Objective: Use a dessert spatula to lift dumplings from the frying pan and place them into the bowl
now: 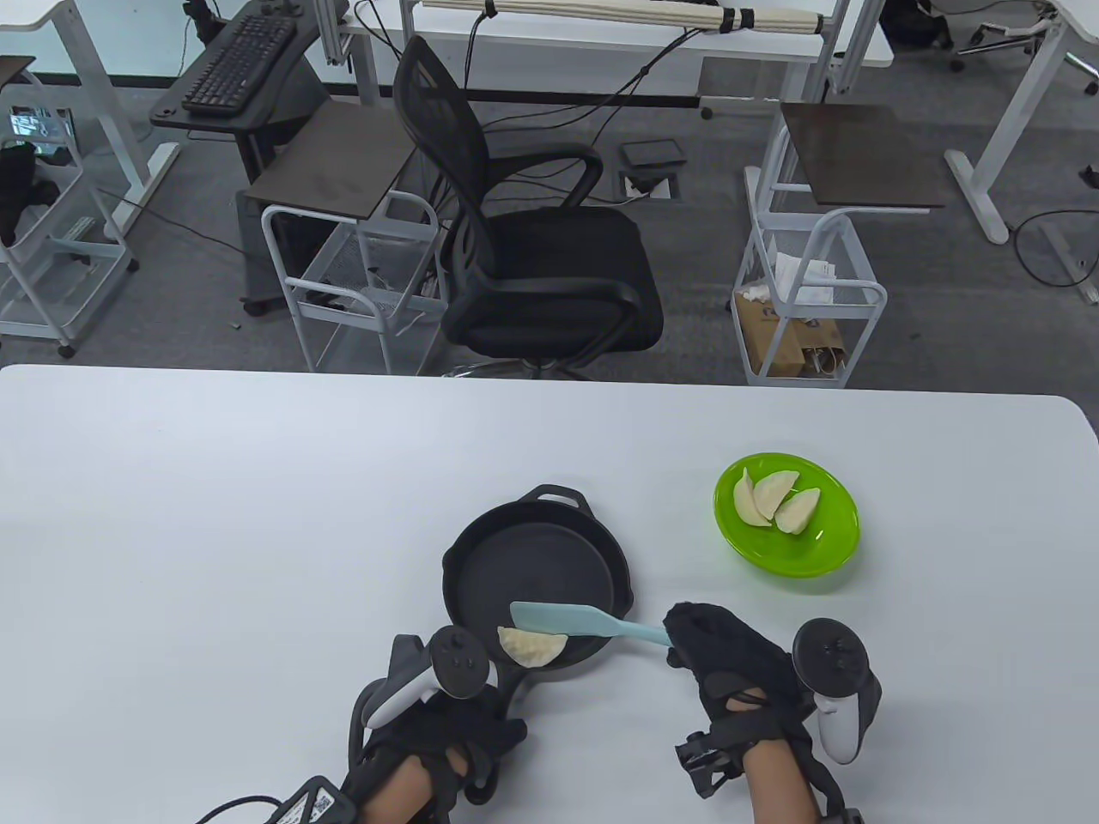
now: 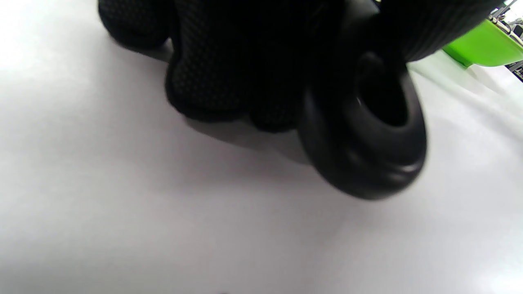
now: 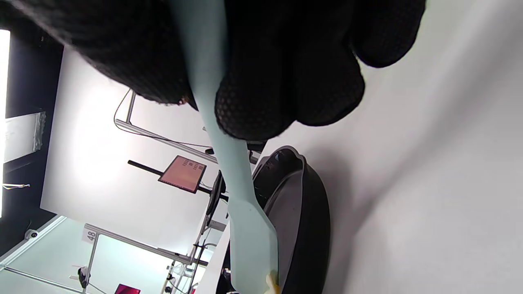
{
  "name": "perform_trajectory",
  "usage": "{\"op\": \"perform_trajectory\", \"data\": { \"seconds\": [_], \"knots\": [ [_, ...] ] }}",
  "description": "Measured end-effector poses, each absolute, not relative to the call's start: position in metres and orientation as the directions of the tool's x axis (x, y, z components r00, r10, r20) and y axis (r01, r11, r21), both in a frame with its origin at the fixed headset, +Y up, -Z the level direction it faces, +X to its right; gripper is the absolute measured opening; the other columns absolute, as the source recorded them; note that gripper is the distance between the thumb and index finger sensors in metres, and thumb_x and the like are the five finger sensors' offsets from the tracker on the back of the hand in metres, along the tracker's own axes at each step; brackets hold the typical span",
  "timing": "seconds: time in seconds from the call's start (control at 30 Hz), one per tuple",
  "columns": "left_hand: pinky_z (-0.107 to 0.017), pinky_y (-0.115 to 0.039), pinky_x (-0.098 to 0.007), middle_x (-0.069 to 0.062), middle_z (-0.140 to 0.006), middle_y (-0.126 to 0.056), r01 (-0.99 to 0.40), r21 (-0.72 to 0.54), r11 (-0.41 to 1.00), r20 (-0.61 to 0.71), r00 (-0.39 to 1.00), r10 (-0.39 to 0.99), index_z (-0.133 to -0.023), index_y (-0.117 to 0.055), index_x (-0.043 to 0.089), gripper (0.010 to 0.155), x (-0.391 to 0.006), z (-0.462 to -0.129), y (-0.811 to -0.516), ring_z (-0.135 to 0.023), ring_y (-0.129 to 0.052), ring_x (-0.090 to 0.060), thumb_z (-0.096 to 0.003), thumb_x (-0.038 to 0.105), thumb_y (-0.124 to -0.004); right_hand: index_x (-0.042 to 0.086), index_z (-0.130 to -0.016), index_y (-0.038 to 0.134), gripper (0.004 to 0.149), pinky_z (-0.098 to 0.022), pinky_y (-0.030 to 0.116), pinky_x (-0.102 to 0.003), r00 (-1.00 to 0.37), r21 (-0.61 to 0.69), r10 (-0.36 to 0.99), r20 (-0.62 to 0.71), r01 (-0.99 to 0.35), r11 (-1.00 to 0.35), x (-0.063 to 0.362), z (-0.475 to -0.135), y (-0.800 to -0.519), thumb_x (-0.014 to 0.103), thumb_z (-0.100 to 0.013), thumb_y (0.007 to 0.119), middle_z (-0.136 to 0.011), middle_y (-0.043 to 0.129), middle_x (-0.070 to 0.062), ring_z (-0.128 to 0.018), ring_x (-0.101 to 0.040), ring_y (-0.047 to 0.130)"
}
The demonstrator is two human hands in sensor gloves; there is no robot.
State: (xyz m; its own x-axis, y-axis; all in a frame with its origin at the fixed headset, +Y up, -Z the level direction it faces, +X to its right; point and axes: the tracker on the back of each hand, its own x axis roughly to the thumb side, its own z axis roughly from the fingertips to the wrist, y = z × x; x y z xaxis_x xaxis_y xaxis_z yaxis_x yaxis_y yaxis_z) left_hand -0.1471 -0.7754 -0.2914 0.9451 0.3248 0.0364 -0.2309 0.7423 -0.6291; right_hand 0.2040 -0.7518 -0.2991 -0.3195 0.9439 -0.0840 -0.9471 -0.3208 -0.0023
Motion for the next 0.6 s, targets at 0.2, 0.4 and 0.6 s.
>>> {"op": "perform_trajectory", "data": {
  "seconds": [0.2, 0.4, 0.6],
  "knots": [
    [-0.061, -0.069, -0.052, 0.008, -0.06, -0.105, -0.231, -0.629, 0.743, 0.037, 0.945, 0.325, -0.097, -0.069, 0.022, 0.069, -0.147, -0.291, -0.775, -0.05, -0.1, -0.02, -0.0458, 0.066, -0.075, 0.013, -0.086, 0.085, 0.039, -0.067, 0.06, -0.064, -0.27, 0.051, 0.953, -0.136, -0.963, -0.266, 0.199, -0.303, -0.763, 0.039, -0.057, 0.087, -0.066, 0.097, -0.018, -0.061, -0.044, 0.089],
    [-0.061, -0.069, -0.052, 0.007, -0.06, -0.105, -0.23, -0.629, 0.743, 0.037, 0.945, 0.324, -0.097, -0.069, 0.022, 0.069, -0.147, -0.291, -0.776, -0.05, -0.1, -0.02, -0.0458, 0.066, -0.075, 0.013, -0.087, 0.084, 0.039, -0.066, 0.061, -0.063, -0.229, 0.077, 0.956, -0.185, -0.973, -0.218, 0.197, -0.304, -0.773, 0.039, -0.058, 0.085, -0.066, 0.097, -0.018, -0.06, -0.044, 0.089],
    [-0.061, -0.069, -0.052, 0.008, -0.06, -0.105, -0.231, -0.629, 0.742, 0.037, 0.945, 0.325, -0.097, -0.069, 0.022, 0.068, -0.147, -0.291, -0.776, -0.05, -0.1, -0.02, -0.0459, 0.066, -0.075, 0.012, -0.087, 0.083, 0.04, -0.066, 0.061, -0.063, -0.206, 0.093, 0.953, -0.223, -0.977, -0.19, 0.194, -0.304, -0.777, 0.039, -0.058, 0.084, -0.065, 0.097, -0.018, -0.059, -0.044, 0.09]
  ]
}}
